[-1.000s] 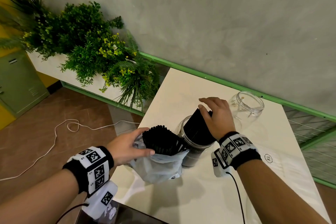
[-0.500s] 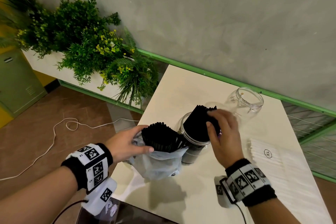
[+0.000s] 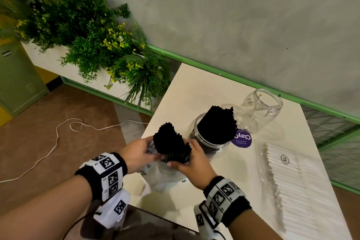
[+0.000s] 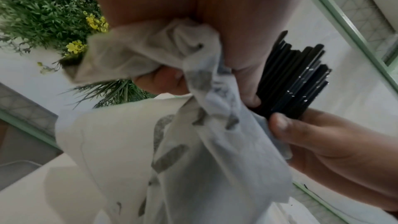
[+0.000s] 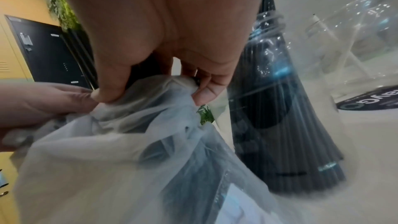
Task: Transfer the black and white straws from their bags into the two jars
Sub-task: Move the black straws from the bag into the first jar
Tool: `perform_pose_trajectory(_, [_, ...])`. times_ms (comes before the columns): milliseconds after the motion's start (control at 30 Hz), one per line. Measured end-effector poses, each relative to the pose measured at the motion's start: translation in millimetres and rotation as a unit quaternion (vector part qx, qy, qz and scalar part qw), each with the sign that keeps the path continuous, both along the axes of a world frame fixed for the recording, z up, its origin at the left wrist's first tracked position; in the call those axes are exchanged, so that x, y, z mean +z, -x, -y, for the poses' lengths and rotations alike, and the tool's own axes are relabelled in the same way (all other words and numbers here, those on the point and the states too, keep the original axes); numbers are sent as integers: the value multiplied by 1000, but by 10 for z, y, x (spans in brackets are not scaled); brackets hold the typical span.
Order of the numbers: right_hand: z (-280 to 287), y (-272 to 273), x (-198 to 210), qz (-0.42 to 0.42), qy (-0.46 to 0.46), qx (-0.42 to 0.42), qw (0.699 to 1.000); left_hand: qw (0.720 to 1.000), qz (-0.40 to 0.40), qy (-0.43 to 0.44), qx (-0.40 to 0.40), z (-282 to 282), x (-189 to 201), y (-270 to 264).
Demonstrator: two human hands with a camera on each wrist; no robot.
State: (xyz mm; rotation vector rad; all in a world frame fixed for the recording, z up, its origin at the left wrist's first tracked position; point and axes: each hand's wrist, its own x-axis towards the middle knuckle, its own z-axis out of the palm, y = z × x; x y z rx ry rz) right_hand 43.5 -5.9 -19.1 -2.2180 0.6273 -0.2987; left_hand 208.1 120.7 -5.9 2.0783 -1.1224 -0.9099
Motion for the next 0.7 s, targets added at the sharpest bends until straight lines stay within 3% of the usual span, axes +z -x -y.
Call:
perform_pose_trajectory(500, [45, 19, 11, 38, 26, -42, 998, 990, -138, 27, 27, -129, -53, -2])
perform_pose_trajectory(600, [39, 11, 5, 47, 24, -52, 997, 983, -179, 31, 17, -127, -3, 2])
perform_pose_trajectory(700, [38, -15, -8, 46, 23, -53, 997, 985, -168, 33, -12, -103, 44, 29])
